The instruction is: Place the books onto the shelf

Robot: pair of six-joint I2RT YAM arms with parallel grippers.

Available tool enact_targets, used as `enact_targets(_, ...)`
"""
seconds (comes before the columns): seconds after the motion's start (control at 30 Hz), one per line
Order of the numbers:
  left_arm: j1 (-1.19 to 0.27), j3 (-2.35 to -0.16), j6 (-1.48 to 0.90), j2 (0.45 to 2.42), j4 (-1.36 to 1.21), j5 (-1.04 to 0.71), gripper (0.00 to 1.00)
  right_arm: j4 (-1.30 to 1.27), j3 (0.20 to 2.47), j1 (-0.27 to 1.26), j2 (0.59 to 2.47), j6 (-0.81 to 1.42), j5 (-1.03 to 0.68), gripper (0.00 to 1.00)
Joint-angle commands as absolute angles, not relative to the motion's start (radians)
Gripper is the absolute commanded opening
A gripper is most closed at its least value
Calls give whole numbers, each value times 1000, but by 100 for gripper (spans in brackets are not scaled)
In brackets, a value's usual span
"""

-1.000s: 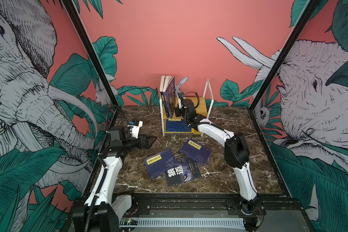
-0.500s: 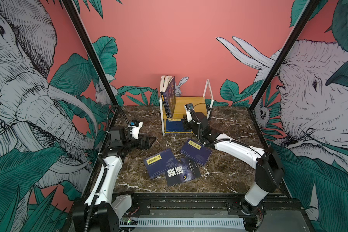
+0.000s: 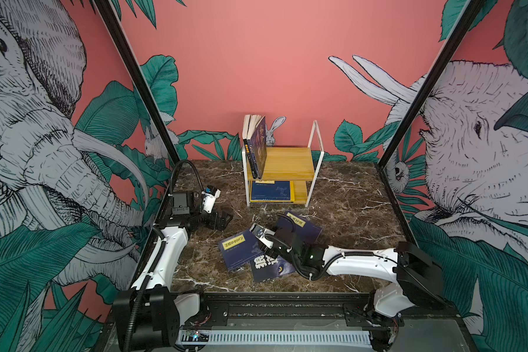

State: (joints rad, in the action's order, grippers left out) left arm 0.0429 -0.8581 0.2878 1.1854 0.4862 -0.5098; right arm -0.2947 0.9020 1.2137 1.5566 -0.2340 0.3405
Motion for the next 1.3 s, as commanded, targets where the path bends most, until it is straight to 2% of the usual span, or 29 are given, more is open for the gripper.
enact_targets(0.0,33,-885,452,1208,563,-395,99,-344,907,1270,1578,-391,347,63)
enact_targets(0.17,17,-861,529,1256,587,-353,100,-242,950,1349,1661,-494,348,70)
enact_targets(0.33,-4,-824,584,1279,596,-329,100,-184,1006,1401,1755,-570,392,72)
enact_targets(0.53,-58,-806,696,1323,625,-281,100,-192,1036,1413,1820,-571,375,72)
enact_targets(1.27,-77,-805,751,1425,612,-151,100,-169,1176,1415,2031,-567,484,66)
